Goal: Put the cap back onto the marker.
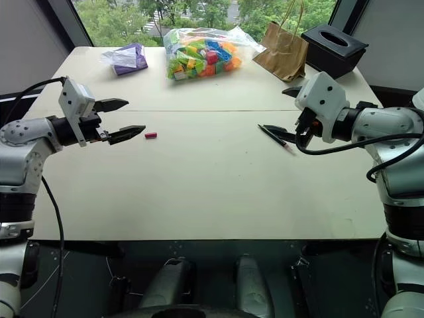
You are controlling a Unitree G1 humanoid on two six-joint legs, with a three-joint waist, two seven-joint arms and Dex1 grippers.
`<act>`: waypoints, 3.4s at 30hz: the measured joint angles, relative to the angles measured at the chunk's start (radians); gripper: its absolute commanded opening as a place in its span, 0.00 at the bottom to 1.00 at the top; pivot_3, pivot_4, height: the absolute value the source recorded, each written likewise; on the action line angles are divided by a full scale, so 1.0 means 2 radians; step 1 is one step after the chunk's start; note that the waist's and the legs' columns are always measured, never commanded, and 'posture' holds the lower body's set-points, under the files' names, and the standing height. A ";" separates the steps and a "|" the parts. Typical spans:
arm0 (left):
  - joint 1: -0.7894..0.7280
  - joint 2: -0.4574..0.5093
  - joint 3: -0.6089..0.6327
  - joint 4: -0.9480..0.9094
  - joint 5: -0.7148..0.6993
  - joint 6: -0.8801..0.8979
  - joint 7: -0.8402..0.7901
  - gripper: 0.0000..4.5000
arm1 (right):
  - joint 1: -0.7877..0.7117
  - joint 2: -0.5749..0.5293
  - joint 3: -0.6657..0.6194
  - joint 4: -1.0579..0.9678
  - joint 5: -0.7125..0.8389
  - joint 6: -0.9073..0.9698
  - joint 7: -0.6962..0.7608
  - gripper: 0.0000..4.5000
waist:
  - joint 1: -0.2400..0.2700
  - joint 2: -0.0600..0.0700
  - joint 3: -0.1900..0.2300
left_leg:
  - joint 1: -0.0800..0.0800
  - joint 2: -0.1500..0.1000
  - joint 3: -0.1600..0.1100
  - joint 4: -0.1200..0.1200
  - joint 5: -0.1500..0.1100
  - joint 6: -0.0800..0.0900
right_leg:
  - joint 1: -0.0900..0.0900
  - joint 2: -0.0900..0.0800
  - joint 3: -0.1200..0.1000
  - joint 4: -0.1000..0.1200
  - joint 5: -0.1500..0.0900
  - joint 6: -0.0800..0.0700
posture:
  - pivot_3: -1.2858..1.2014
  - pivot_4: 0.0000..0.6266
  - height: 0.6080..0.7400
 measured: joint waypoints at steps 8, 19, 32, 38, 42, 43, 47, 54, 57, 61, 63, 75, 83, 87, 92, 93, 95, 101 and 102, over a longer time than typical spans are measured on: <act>0.000 -0.006 0.000 0.000 -0.001 0.009 0.001 0.98 | 0.009 0.001 0.000 -0.013 0.005 0.011 -0.004 0.98 | 0.000 0.000 0.000 | 0.000 0.000 0.000 0.000 0.000 0.000 | 0.000 0.000 0.000 0.000 0.000 0.000 | 0.52 0.24 1.00; 0.000 -0.006 -0.004 0.002 0.002 0.009 0.000 0.98 | 0.025 0.001 0.000 -0.032 0.011 0.024 -0.012 0.98 | 0.000 0.000 0.000 | 0.000 0.000 0.000 0.000 0.000 0.000 | 0.000 0.000 0.000 0.000 0.000 0.000 | 0.52 0.24 1.00; -0.031 -0.037 -0.038 0.139 0.046 -0.070 -0.023 0.98 | 0.046 0.022 -0.002 -0.059 0.011 0.035 -0.043 0.98 | 0.001 0.000 0.000 | 0.000 0.000 0.000 0.000 0.000 0.000 | 0.000 0.000 0.000 0.000 0.000 0.000 | 0.52 0.24 1.00; -0.053 -0.043 -0.045 0.219 0.069 -0.099 -0.035 0.98 | 0.068 0.040 -0.005 -0.086 0.011 0.045 -0.070 0.98 | 0.001 0.000 0.000 | 0.000 0.000 0.000 0.000 0.000 0.000 | -0.001 0.000 0.000 0.000 0.000 0.000 | 0.52 0.24 1.00; -0.062 -0.043 -0.044 0.273 0.084 -0.125 -0.029 0.98 | 0.092 0.055 -0.011 -0.120 0.011 0.057 -0.096 0.98 | 0.000 0.000 0.000 | -0.001 0.000 0.000 0.000 0.000 0.000 | -0.001 0.000 0.000 0.001 0.000 0.000 | 0.52 0.24 1.00; -0.068 -0.044 -0.045 0.293 0.090 -0.132 -0.022 0.98 | 0.094 0.060 -0.011 -0.122 0.011 0.058 -0.101 0.98 | 0.001 0.000 0.000 | -0.001 0.000 0.000 0.000 0.000 0.000 | -0.001 0.000 0.000 0.001 0.000 0.000 | 0.52 0.24 1.00; -0.080 -0.040 -0.043 0.350 0.111 -0.162 0.001 0.98 | 0.098 0.068 -0.011 -0.146 0.011 0.070 -0.122 0.98 | 0.001 0.000 0.000 | -0.001 0.000 0.000 0.000 0.000 0.000 | -0.001 0.000 0.000 0.001 0.000 0.000 | 0.52 0.24 1.00; -0.119 -0.042 -0.041 0.429 0.123 -0.190 0.011 0.98 | 0.098 0.081 -0.004 -0.154 0.009 0.072 -0.137 0.98 | 0.001 0.000 0.000 | -0.001 0.000 0.000 0.000 0.000 0.000 | -0.001 0.000 0.000 0.001 0.000 0.000 | 0.52 0.24 1.00; -0.132 -0.051 -0.041 0.461 0.127 -0.204 0.003 0.98 | 0.096 0.082 0.001 -0.155 0.009 0.075 -0.142 0.98 | 0.001 0.000 0.000 | -0.001 0.000 0.000 0.000 0.000 0.000 | -0.001 0.000 0.000 0.001 0.000 0.000 | 0.52 0.24 1.00; -0.151 -0.065 -0.045 0.501 0.145 -0.233 -0.012 0.98 | 0.093 0.088 0.005 -0.167 0.010 0.083 -0.147 0.98 | 0.001 -0.001 0.000 | -0.001 0.000 0.000 0.000 0.000 0.000 | -0.001 0.000 0.000 0.001 0.000 0.000 | 0.52 0.24 1.00; -0.166 -0.071 -0.049 0.515 0.155 -0.246 -0.013 0.98 | 0.093 0.088 0.006 -0.171 0.010 0.087 -0.148 0.98 | 0.002 -0.001 0.000 | -0.001 -0.001 0.000 0.001 0.000 0.000 | -0.001 0.000 -0.001 0.001 0.000 0.000 | 0.52 0.24 1.00; -0.204 -0.114 -0.064 0.572 0.206 -0.277 0.029 0.98 | 0.119 0.087 -0.007 -0.208 0.010 0.113 -0.166 0.98 | 0.001 -0.001 0.000 | -0.001 -0.001 0.000 0.001 0.000 0.000 | -0.001 0.000 -0.001 0.001 0.000 0.000 | 0.52 0.24 1.00; -0.212 -0.124 -0.063 0.581 0.221 -0.268 0.051 0.98 | 0.122 0.078 -0.026 -0.228 0.011 0.128 -0.170 0.98 | 0.001 -0.001 0.000 | -0.001 -0.001 0.000 0.001 0.000 0.000 | -0.001 0.000 -0.001 0.001 0.000 0.000 | 0.52 0.24 1.00; -0.213 -0.131 -0.057 0.583 0.221 -0.252 0.061 0.98 | 0.124 0.075 -0.032 -0.231 0.011 0.135 -0.170 0.98 | 0.002 -0.001 0.000 | 0.000 -0.001 0.000 0.001 0.000 0.000 | 0.000 0.000 -0.001 0.001 0.000 0.000 | 0.52 0.24 1.00; -0.214 -0.138 -0.039 0.587 0.215 -0.219 0.067 0.98 | 0.124 0.069 -0.040 -0.239 0.010 0.144 -0.170 0.98 | 0.002 -0.001 0.000 | 0.001 -0.001 -0.001 0.001 0.000 0.000 | 0.002 0.000 -0.001 0.001 0.000 0.000 | 0.52 0.24 1.00; -0.215 -0.139 -0.035 0.589 0.212 -0.212 0.068 0.98 | 0.124 0.067 -0.042 -0.241 0.010 0.146 -0.170 0.98 | 0.002 -0.001 0.000 | 0.001 -0.001 -0.001 0.001 0.000 0.000 | 0.002 0.000 -0.001 0.001 0.000 0.000 | 0.52 0.24 1.00; -0.216 -0.141 -0.030 0.591 0.210 -0.202 0.070 0.98 | 0.124 0.067 -0.043 -0.245 0.010 0.151 -0.171 0.98 | 0.003 -0.001 -0.001 | 0.002 -0.001 -0.001 0.002 0.000 0.000 | 0.003 0.000 -0.001 0.001 0.000 0.000 | 0.52 0.24 1.00; -0.217 -0.146 -0.026 0.590 0.210 -0.196 0.075 0.50 | 0.125 0.065 -0.044 -0.256 0.010 0.160 -0.176 0.98 | 0.002 -0.001 -0.001 | 0.002 -0.001 -0.001 0.002 0.000 0.000 | 0.003 0.000 -0.002 0.001 0.000 0.000 | 0.52 0.24 1.00; -0.217 -0.146 -0.026 0.590 0.211 -0.196 0.075 0.39 | 0.125 0.065 -0.045 -0.256 0.010 0.162 -0.177 0.98 | 0.002 -0.001 -0.001 | 0.002 -0.001 -0.001 0.002 0.000 0.000 | 0.003 0.000 -0.002 0.001 0.000 0.000 | 0.52 0.24 1.00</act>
